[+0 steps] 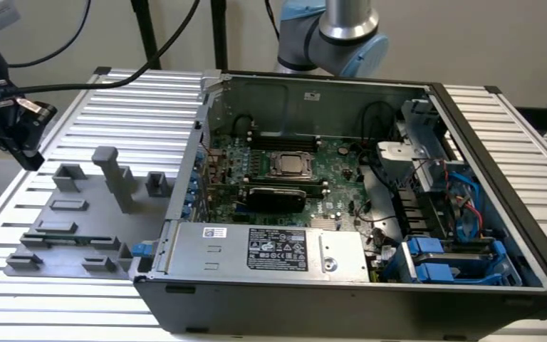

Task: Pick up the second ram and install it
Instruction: 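Reach for the second ram, then pick up the second ram and move it above second insertion slot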

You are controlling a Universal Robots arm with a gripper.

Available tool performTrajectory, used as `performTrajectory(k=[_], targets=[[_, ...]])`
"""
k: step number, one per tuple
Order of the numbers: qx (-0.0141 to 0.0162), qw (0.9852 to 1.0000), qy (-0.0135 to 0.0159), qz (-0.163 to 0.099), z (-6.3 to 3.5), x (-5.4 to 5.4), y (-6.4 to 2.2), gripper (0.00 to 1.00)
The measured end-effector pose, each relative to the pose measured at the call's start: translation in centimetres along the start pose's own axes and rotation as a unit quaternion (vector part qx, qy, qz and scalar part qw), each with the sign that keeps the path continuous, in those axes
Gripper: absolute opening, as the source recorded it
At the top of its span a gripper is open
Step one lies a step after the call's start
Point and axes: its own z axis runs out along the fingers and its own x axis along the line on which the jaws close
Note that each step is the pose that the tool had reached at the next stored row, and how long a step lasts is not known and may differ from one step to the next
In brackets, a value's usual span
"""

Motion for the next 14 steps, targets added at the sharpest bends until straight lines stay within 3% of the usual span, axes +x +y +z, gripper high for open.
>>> performTrajectory(k=[14], targets=[[-0.0001,1.0,-0.0001,0.0,0.06,0.03,0.0,0.11]])
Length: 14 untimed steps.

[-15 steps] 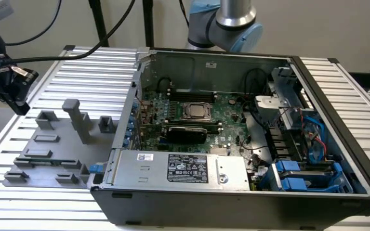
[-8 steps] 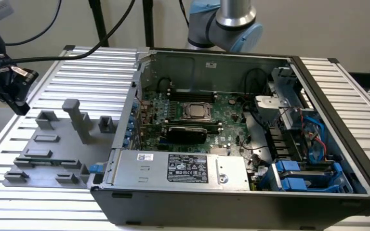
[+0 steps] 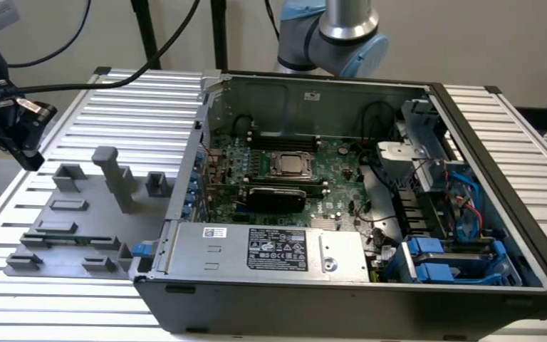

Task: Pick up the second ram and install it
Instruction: 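Pick up the second ram and move it above second insertion slot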

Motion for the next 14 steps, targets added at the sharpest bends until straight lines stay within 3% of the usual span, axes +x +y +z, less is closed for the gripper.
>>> performTrajectory(k=[4,7,11,14], targets=[[-0.0004,0.9996,0.0012,-0.028,0.18,0.04,0.0,0.11],[-0.0009,0.9985,0.0023,-0.055,0.35,0.05,-0.02,0.11],[-0.0016,0.9958,0.0037,-0.092,0.58,0.05,-0.03,0.11],[-0.002,0.9929,0.0048,-0.119,0.74,0.05,-0.03,0.11]])
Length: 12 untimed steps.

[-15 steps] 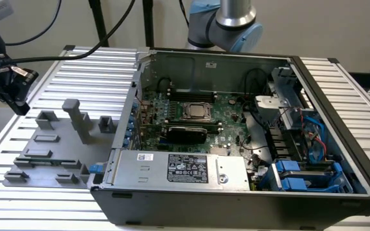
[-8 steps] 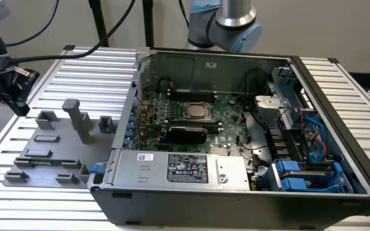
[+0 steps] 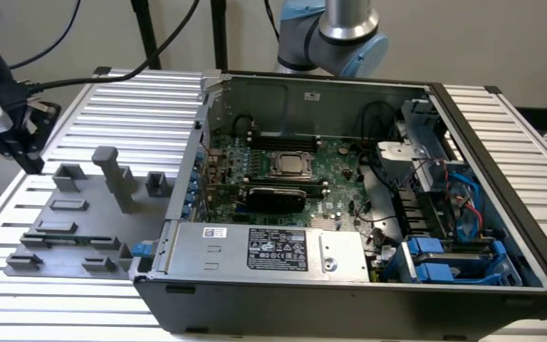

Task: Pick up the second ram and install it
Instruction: 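Pick up the second ram and move it above second insertion slot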

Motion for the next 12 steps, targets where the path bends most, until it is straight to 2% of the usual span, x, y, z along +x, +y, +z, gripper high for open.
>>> performTrajectory(k=[3,6,9,12], targets=[[-0.0005,0.9996,0.0011,-0.027,0.16,0.0,-0.01,0.11],[-0.001,0.9985,0.0022,-0.054,0.33,0.0,-0.01,0.11],[-0.0014,0.9967,0.0033,-0.082,0.5,0.01,-0.02,0.11],[-0.0019,0.9941,0.0044,-0.108,0.66,0.01,-0.03,0.11]])
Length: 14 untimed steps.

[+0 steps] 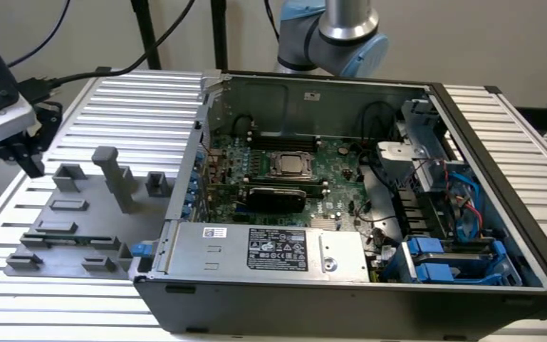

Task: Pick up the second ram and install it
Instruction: 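Pick up the second ram and move it above second insertion slot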

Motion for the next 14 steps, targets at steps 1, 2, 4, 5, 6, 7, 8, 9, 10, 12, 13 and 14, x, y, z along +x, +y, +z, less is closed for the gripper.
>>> performTrajectory(k=[1,2,4,5,6,7,8,9,10,12,13,14], targets=[[-0.0002,1.0,0.0004,-0.01,0.06,0.0,0.0,0.11],[-0.0003,0.9998,0.0007,-0.019,0.12,0.0,-0.01,0.11],[-0.0006,0.9993,0.0015,-0.037,0.23,0.0,-0.01,0.11],[-0.0008,0.999,0.0019,-0.046,0.29,0.0,-0.01,0.11],[-0.0009,0.9985,0.0022,-0.055,0.35,0.01,-0.01,0.11],[-0.0011,0.998,0.0026,-0.064,0.4,0.01,-0.02,0.11],[-0.0013,0.9974,0.003,-0.073,0.46,0.01,-0.02,0.11],[-0.0014,0.9966,0.0034,-0.082,0.51,0.01,-0.02,0.11],[-0.0016,0.9959,0.0037,-0.091,0.57,0.01,-0.02,0.11],[-0.0019,0.994,0.0045,-0.109,0.69,0.01,-0.03,0.11],[-0.002,0.9929,0.0048,-0.118,0.75,0.01,-0.03,0.11],[-0.0022,0.9918,0.0051,-0.128,0.82,0.01,-0.03,0.11]])
